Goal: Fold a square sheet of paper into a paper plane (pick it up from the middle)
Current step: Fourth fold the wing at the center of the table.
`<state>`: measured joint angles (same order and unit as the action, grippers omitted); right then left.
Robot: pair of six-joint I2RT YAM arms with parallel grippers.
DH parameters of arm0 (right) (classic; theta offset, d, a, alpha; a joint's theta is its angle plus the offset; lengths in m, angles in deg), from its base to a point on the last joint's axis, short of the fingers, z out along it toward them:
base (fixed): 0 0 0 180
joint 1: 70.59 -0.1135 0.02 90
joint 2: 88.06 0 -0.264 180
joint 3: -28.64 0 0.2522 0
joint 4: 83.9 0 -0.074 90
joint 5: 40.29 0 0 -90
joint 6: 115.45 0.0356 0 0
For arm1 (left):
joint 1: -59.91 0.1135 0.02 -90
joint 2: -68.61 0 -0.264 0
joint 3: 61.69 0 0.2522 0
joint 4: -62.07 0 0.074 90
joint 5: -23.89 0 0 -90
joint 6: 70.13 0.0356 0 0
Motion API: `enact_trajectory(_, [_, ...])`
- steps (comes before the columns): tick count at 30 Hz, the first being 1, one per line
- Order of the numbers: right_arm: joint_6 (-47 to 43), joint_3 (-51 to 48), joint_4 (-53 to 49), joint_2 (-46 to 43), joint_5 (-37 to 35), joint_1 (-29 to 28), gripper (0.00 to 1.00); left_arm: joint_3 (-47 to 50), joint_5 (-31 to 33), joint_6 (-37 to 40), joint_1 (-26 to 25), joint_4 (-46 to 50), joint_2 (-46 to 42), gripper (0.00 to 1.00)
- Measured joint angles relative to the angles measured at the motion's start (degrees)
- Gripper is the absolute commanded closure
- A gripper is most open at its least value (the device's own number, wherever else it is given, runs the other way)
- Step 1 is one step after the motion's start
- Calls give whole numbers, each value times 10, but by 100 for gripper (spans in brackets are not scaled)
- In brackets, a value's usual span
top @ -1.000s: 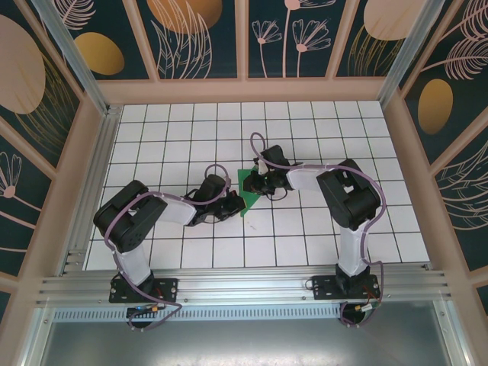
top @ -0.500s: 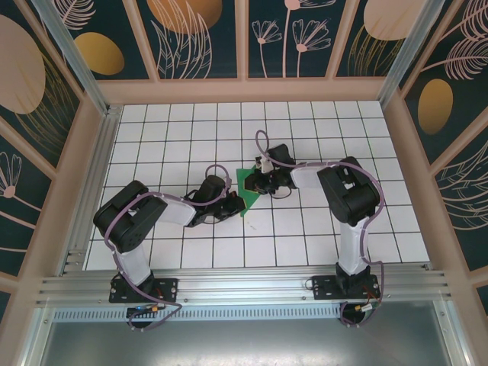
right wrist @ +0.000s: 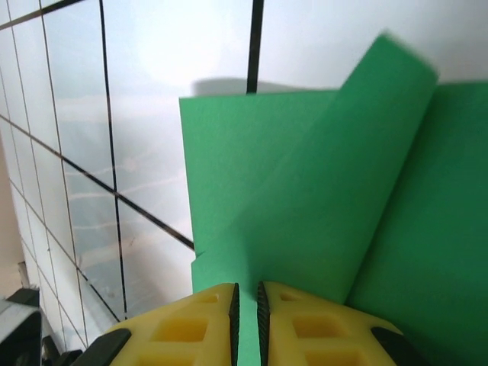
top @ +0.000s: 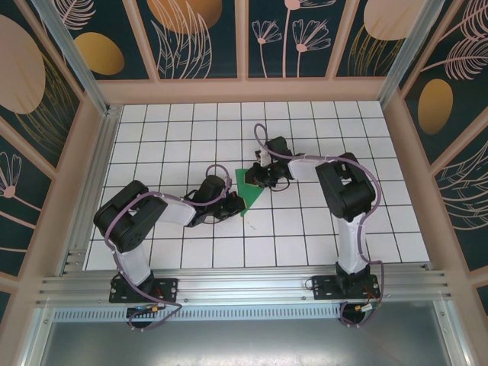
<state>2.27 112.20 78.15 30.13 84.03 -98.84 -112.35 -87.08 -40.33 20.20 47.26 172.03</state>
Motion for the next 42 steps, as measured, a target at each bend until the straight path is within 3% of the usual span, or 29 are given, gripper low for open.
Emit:
enact_trajectory(8, [-19,45,-36,20,-19,8,81,8,0,0,0,-15,0,100])
enact_trajectory(21, [-45,116,-25,58,-110,61,81,10,0,0,0,-19,-1,100])
enact_trajectory(26, [-38,101,-10,51,-121,54,81,25,-1,0,0,-14,-23,94])
enact_trajectory(34, [34,-8,-1,-27,-147,-17,81,41,-17,-2,0,-4,-82,86])
enact_trajectory(42, [114,-63,12,-65,-169,-77,82,9,-15,0,-1,-3,-74,88])
